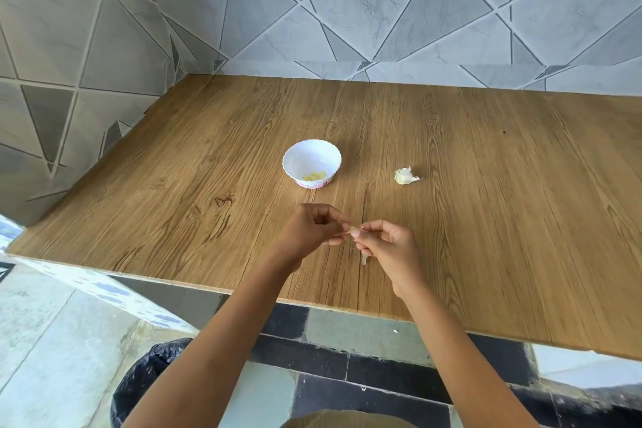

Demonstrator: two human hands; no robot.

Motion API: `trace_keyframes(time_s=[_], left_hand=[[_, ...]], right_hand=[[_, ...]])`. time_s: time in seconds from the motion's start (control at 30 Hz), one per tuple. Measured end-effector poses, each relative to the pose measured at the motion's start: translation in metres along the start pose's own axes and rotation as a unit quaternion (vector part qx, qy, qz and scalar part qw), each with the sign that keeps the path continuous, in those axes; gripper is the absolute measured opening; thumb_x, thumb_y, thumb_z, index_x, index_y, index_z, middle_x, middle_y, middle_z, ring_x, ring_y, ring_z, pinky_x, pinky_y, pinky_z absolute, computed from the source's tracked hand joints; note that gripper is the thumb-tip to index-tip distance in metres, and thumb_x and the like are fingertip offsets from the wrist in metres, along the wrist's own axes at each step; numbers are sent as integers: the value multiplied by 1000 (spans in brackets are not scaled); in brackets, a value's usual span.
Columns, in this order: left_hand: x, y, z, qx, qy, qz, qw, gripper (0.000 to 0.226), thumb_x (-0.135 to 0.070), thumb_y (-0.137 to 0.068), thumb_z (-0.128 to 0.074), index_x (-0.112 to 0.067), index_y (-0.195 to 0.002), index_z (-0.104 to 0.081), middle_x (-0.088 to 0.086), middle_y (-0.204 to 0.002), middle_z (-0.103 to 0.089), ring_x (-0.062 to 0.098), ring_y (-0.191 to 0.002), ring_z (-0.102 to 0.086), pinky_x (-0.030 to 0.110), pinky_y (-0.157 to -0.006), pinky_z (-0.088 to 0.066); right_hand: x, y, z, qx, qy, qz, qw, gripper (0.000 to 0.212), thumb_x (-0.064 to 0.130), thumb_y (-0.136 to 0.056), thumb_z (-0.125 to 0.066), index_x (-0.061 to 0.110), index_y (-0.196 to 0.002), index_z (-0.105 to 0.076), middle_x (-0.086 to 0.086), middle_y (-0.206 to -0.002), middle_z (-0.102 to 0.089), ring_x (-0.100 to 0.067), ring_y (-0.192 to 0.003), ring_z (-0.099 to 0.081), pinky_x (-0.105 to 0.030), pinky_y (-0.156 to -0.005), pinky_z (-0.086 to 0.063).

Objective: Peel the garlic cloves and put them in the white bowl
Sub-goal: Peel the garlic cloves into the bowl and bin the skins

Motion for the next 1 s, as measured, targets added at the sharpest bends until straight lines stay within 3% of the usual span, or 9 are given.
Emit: trace_keyframes(time_s=[0.1,0.2,0.3,0.37,0.53,0.7,0.83,1.0], left_hand=[[4,-2,10,-74,-12,-2,997,5,-3,-83,-69,-2,-88,-70,16,-80,-70,20,-72,-65,29,-71,-56],[11,-13,31,-189,-93,-11,977,5,-5,-80,-71,-10,-79,-71,7,-74,-69,16,-69,-64,28,-70,-53],[12,-26,48,-264,-216,-31,940,5,-6,-80,-68,-9,-82,-71,-5,-70,-63,8,-65,-56,17,-63,-42],[15,-32,54,-282,-257,-38,924,7,-5,-80,-66,-8,-84,-71,-2,-73,-64,11,-67,-55,19,-63,-42],[27,-38,59,-257,-310,-43,914,10,0,-79,-65,-7,-82,-71,5,-79,-71,18,-72,-63,27,-67,-51],[19,-23,60,-252,-302,-73,917,11,-4,-83,-66,-8,-89,-74,3,-83,-72,14,-70,-62,23,-65,-46],[21,-4,46,-183,-372,-72,907,27,7,-83,-52,-5,-94,-74,5,-94,-73,17,-80,-66,22,-70,-49],[30,-3,9,-129,-446,-35,885,37,10,-82,-47,-6,-107,-68,11,-106,-64,25,-92,-63,35,-82,-53]], right_hand=[[-6,0,3,-7,146,104,984,9,16,-84,-70,13,-92,-69,5,-87,-70,-6,-81,-65,-13,-73,-50],[-14,3,5,-29,292,240,925,17,14,-84,-69,11,-102,-69,5,-96,-70,-7,-86,-64,-17,-76,-50],[-23,7,5,-48,352,281,892,21,11,-83,-71,10,-104,-68,2,-94,-70,-15,-87,-64,-25,-76,-48],[-28,9,5,-59,368,287,883,22,10,-82,-71,9,-104,-68,0,-97,-70,-18,-91,-64,-28,-81,-49],[-34,9,5,-54,371,290,881,20,9,-83,-70,9,-103,-66,0,-96,-69,-17,-90,-62,-31,-84,-49],[-36,8,7,-54,336,268,901,24,10,-85,-68,9,-109,-66,-1,-103,-68,-19,-99,-62,-31,-88,-49],[-35,13,12,-65,297,247,920,25,11,-88,-64,8,-113,-64,-2,-109,-66,-17,-103,-62,-27,-89,-47],[-35,24,25,-74,334,232,910,29,16,-89,-63,9,-117,-63,-3,-113,-67,-18,-104,-63,-23,-86,-47]])
Point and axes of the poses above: each hand's wrist, its own y-axis away from the middle knuckle, its own z-axis out of the back of the hand, x = y × z, the point moved 1 cm from there along -y, towards the middle knuckle
